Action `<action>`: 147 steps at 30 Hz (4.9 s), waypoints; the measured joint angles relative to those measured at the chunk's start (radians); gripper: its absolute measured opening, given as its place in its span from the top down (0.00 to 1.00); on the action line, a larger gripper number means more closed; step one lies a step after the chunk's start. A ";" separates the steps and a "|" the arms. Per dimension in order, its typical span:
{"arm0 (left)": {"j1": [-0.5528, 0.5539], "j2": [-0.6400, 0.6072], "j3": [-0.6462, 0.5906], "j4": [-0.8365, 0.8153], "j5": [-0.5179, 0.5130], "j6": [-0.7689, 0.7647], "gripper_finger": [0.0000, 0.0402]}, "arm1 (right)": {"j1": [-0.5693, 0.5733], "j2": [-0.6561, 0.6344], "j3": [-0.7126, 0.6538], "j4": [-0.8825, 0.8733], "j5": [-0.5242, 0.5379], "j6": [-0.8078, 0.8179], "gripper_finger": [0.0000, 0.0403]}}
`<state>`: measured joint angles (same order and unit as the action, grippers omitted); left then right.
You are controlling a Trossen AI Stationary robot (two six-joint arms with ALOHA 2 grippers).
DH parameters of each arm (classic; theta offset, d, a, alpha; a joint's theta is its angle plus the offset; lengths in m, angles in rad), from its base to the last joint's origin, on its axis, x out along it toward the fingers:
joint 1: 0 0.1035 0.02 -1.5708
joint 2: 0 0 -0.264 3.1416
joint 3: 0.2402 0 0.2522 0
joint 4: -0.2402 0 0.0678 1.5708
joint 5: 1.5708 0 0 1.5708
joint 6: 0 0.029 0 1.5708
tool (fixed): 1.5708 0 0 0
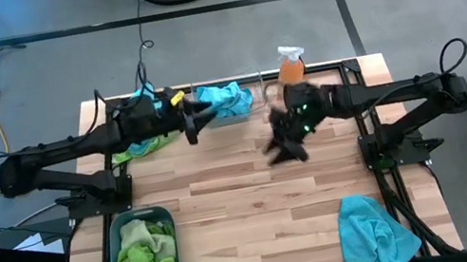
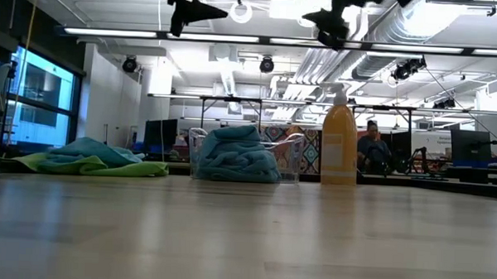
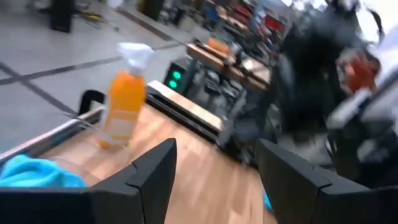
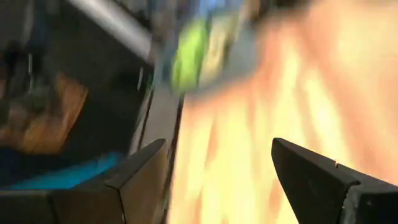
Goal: Sort microfiber towel by color & place in baskets
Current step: Put the blue microfiber towel into the transparent bin
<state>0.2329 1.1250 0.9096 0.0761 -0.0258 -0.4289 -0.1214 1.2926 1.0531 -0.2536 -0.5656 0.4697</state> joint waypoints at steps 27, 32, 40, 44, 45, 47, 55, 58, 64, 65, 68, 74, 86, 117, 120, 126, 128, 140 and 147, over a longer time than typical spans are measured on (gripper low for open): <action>0.140 -0.013 0.000 -0.003 0.300 0.003 0.48 | 0.988 0.044 -0.264 -0.421 0.191 1.717 0.29; 0.140 -0.014 0.000 -0.003 0.304 0.003 0.48 | 1.008 0.128 -0.264 -0.419 0.218 1.700 0.29; 0.140 -0.014 0.000 -0.002 0.304 -0.013 0.48 | 1.008 0.251 -0.264 -0.357 0.214 1.619 0.29; 0.140 -0.014 0.000 -0.002 0.304 -0.013 0.48 | 1.007 0.301 -0.264 -0.344 0.210 1.622 0.29; 0.140 -0.014 0.000 -0.002 0.304 -0.013 0.48 | 1.007 0.315 -0.264 -0.341 0.204 1.623 0.29; 0.140 -0.014 0.000 -0.002 0.304 -0.013 0.48 | 1.006 0.338 -0.262 -0.326 0.183 1.620 0.29; 0.140 -0.015 0.000 0.082 0.304 -0.091 0.48 | 1.006 0.384 -0.260 -0.224 0.114 1.615 0.60; 0.140 -0.027 0.000 0.134 0.311 -0.080 0.48 | 1.007 0.386 -0.261 -0.193 0.117 1.607 0.89; 0.151 -0.083 0.000 0.140 0.316 -0.036 0.48 | 0.986 0.367 -0.220 -0.261 0.146 1.536 0.95; 0.158 -0.097 0.000 0.143 0.316 -0.041 0.48 | 0.977 0.353 -0.201 -0.289 0.154 1.512 0.97; 0.179 -0.137 0.000 0.175 0.317 -0.066 0.48 | 0.953 0.290 -0.131 -0.396 0.226 1.454 0.98; 0.213 -0.196 0.000 0.280 0.316 -0.066 0.48 | 0.881 0.156 -0.006 -0.544 0.475 1.277 0.99; 0.225 -0.221 0.000 0.296 0.336 -0.118 0.48 | 0.508 0.111 0.039 -0.249 0.609 0.487 1.00; 0.225 -0.221 0.000 0.478 0.097 -0.037 0.48 | -0.406 0.354 0.544 0.158 0.273 -0.276 1.00; 0.225 -0.221 0.000 0.495 0.098 -0.005 0.48 | -0.405 0.419 0.598 0.137 0.313 -0.233 1.00; 0.225 -0.229 0.000 0.501 0.100 0.020 0.48 | -0.406 0.497 0.621 0.037 0.407 -0.172 1.00; 0.225 -0.234 0.000 0.500 0.111 0.016 0.48 | -0.405 0.499 0.621 -0.050 0.456 -0.170 1.00; 0.225 -0.247 0.000 0.491 0.166 0.015 0.48 | -0.404 0.501 0.619 -0.450 0.608 -0.044 1.00; 0.225 -0.247 0.000 0.460 0.166 0.014 0.48 | -0.407 0.558 0.647 -0.443 0.543 0.090 1.00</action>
<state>0.4578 0.8776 0.9096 0.5359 0.1398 -0.4152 -0.5281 1.8507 1.7002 -0.6961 -0.0221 0.5602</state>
